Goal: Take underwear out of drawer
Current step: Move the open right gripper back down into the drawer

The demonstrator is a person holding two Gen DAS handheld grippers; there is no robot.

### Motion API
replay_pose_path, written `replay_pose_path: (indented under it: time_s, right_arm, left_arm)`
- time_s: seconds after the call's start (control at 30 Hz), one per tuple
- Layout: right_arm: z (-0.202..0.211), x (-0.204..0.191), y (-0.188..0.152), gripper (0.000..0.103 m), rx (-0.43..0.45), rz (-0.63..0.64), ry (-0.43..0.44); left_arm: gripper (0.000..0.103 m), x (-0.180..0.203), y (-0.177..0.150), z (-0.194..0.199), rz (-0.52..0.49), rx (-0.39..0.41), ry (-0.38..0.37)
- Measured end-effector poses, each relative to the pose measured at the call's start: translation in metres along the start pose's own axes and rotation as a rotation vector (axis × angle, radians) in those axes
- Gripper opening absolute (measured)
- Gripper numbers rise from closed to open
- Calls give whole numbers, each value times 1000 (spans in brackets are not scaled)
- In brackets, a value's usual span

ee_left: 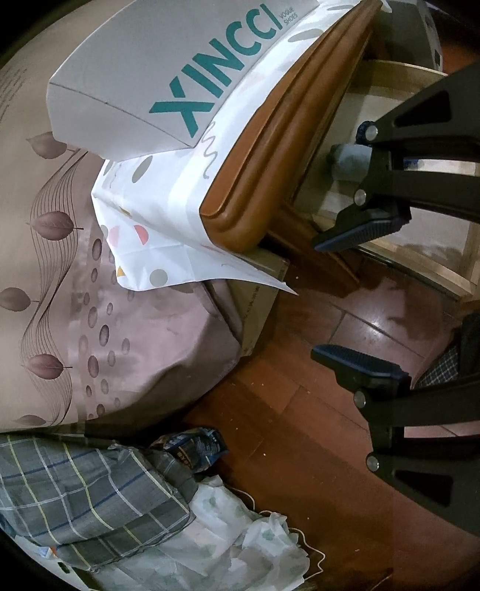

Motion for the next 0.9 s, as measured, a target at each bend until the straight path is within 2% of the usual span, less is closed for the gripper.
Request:
replay_pose_path:
  time_s: [0.23, 0.4, 0.63, 0.9]
  right_arm:
    - [19, -34, -41, 89, 23, 117, 41]
    - [16, -62, -80, 89, 15, 227, 78]
    - [-22, -105, -148, 88, -105, 358, 186]
    - [-83, -124, -186, 88, -219, 412, 263]
  left_arm:
    - [54, 0, 0, 1, -5, 5, 10]
    - [54, -4, 1, 0, 4, 5, 28]
    - [54, -7, 4, 5, 9, 23, 36]
    - [54, -17, 10, 6, 38, 43, 64]
Point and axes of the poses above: each gripper's, at about its wrist camera, not at the fingertips, and z roughly against the way its jaws point, x to its right, y to its top, the point moved 6 cm from there along -z, roughly the way its jaws point, and after that the axes turned 12 degrees about z, right-handed, at the moved point
